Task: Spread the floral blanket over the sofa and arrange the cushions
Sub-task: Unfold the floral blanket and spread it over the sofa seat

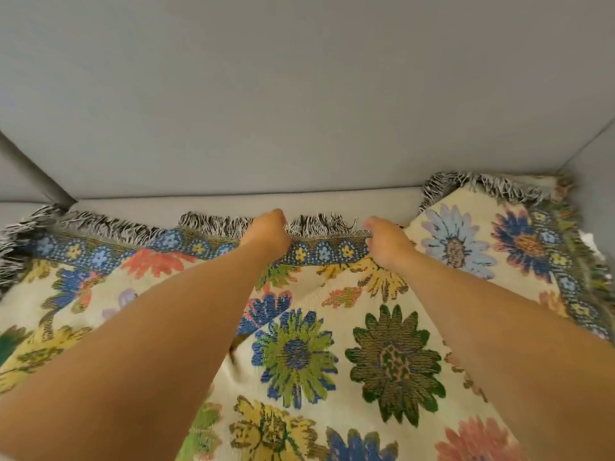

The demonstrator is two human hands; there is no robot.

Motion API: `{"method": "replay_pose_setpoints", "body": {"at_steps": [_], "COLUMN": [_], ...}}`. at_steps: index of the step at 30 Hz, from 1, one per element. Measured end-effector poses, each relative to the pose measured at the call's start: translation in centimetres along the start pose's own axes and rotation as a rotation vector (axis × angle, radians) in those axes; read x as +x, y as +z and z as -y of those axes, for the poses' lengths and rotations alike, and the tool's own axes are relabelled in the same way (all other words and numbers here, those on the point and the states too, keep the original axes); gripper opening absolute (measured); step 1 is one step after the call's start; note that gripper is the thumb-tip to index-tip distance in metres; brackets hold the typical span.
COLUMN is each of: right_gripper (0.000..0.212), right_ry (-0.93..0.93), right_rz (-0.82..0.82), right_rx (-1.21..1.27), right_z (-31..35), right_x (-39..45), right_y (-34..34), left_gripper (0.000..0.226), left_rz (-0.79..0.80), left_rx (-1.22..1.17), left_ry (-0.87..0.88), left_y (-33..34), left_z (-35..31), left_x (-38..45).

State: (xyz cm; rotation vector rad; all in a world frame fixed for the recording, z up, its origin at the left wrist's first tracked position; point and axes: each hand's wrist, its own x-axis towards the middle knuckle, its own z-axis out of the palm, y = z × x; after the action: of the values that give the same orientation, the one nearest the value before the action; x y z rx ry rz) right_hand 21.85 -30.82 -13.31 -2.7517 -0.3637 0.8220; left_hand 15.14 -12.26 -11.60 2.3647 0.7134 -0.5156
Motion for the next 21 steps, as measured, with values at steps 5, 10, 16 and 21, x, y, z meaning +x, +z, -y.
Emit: {"method": "replay_pose_setpoints", "body": {"at_steps": [5, 10, 16, 21], "right_gripper": [0.076, 0.046, 0.028, 0.078], "right_ry": [-0.060, -0.057, -0.137, -0.236], "right_rz": [0.067, 0.059, -0.318, -0.180], "right_rx": [-0.034, -0.142, 0.001, 0.178], "right_z": [-1.8, -2.3, 1.5, 3.4], "right_x": [4.6, 6.4, 9.5, 11.1], "right_y": [3.7, 4.3, -0.2, 0.3], "left_gripper": [0.064, 0.052, 0.028, 0.081], "left_rz": [0.100, 0.149, -0.264, -0.151], "left_rx": [0.220, 0.301, 0.161, 0.084], "left_ry": [0.003, -0.072, -0.039, -0.158], "left_y": [4.4, 5.7, 1.0, 0.2], "left_z": [1.5, 3.0, 1.8, 3.8], "left_x": [5.0, 6.5, 9.3, 11.4]}}
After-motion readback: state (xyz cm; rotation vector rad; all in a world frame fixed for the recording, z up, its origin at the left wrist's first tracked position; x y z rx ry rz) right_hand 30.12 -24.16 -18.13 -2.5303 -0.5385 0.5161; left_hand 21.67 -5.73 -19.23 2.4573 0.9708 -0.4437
